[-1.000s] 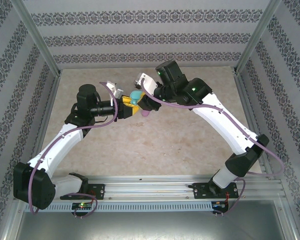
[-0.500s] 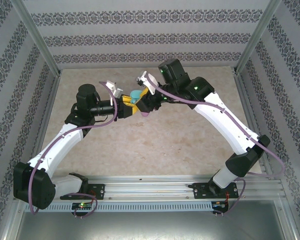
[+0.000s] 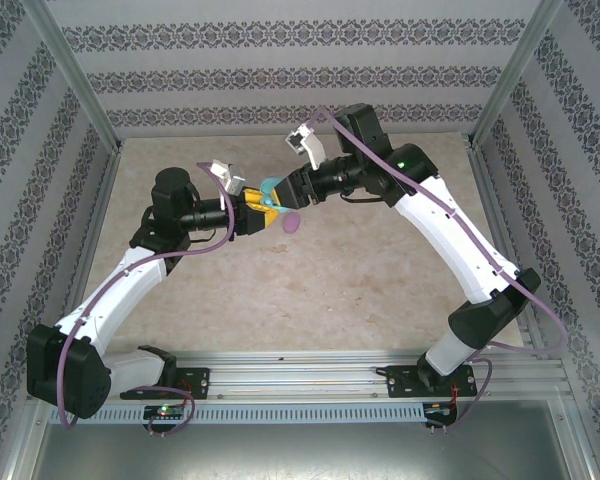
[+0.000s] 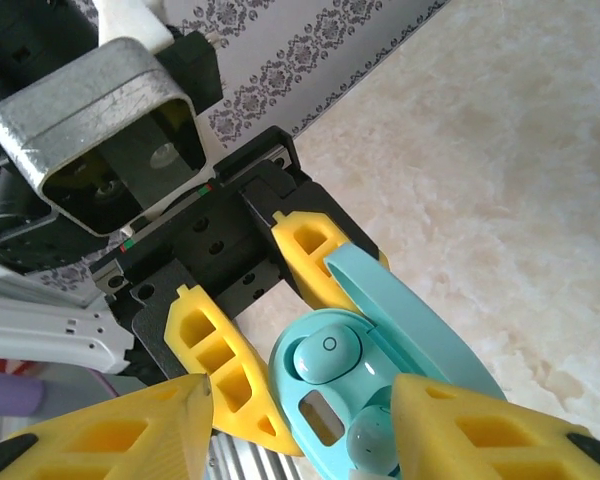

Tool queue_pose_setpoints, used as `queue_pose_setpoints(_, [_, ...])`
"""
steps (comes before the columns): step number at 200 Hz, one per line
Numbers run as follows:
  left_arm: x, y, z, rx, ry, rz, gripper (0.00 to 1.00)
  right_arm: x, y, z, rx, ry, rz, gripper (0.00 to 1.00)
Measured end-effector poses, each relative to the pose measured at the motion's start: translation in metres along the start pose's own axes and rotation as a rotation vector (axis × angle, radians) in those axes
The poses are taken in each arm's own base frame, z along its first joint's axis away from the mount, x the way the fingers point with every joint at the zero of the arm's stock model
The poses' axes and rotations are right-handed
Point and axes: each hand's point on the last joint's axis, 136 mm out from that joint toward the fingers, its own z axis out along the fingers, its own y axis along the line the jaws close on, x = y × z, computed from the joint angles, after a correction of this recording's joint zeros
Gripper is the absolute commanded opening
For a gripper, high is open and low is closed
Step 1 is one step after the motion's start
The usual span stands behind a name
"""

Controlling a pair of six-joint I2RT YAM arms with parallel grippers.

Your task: Insert wireless bluetooth earbuds into charging case

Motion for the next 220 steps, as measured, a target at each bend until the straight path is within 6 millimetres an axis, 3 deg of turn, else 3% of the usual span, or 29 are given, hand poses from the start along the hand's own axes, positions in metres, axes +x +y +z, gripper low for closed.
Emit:
queue_pose_setpoints(44, [0.000,0.000,0.000,0.001,-0.001,0.002,0.08,-0.008,-0.003,-0.009,0.017,0.010,0.080,0.42])
queue_pose_setpoints(87, [0.000,-0.001,0.000,0.005,0.000,0.002,0.08,0.000,-0.008,-0.011,0.067,0.075,0.128,0.39])
queue_pose_setpoints(220, [0.008,0.003,0.000,-0.010,0.024,-0.034,0.08,0.020,-0.010,0.000,0.201,0.220,0.079,0.43])
